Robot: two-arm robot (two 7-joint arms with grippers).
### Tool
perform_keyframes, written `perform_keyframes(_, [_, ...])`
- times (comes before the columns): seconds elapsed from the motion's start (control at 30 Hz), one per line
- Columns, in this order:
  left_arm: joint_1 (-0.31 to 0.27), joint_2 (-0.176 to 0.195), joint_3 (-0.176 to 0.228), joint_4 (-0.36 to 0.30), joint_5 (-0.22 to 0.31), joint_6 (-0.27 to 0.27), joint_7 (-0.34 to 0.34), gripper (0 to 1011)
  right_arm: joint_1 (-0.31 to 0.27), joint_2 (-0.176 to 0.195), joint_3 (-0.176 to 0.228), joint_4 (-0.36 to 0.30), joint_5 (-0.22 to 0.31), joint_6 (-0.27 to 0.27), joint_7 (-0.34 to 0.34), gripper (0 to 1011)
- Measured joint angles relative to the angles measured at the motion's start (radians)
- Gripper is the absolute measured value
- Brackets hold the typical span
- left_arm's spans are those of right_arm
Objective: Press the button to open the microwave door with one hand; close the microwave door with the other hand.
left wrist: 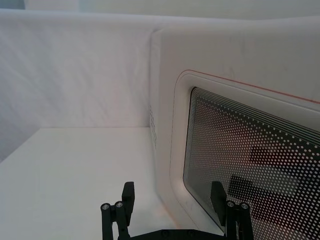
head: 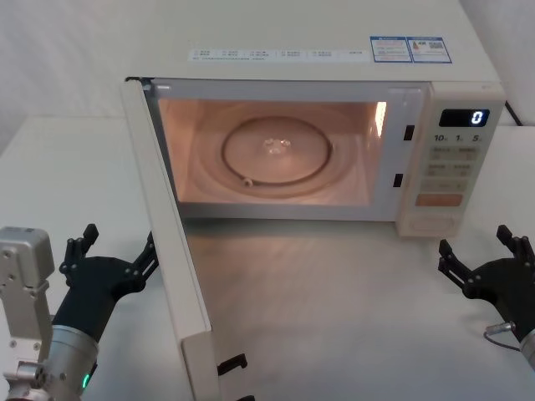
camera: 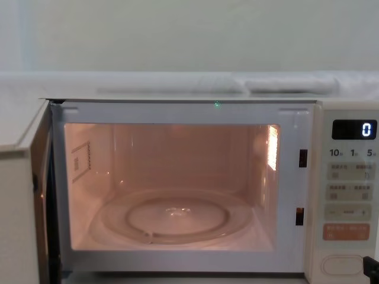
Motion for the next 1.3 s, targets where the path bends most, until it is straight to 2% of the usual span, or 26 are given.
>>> perform_keyframes(0.83, [0.000,0.000,0.000,0.000,0.000,0.000,0.000,993,0.000,0.000,0.000,0.000,0.000,0.000,0.000,1002])
perform_keyframes(1.03, [0.000,0.000,0.000,0.000,0.000,0.000,0.000,883,0.000,0.000,0.000,0.000,0.000,0.000,0.000,1002])
perform_keyframes(1.13, [0.000,0.000,0.000,0.000,0.000,0.000,0.000,775,0.000,0.000,0.000,0.000,0.000,0.000,0.000,1002])
perform_keyframes(1.2, [0.000,0.000,0.000,0.000,0.000,0.000,0.000,761,0.000,0.000,0.000,0.000,0.000,0.000,0.000,1002])
perform_keyframes(1.3, [0.000,0.000,0.000,0.000,0.000,0.000,0.000,638,0.000,0.000,0.000,0.000,0.000,0.000,0.000,1002])
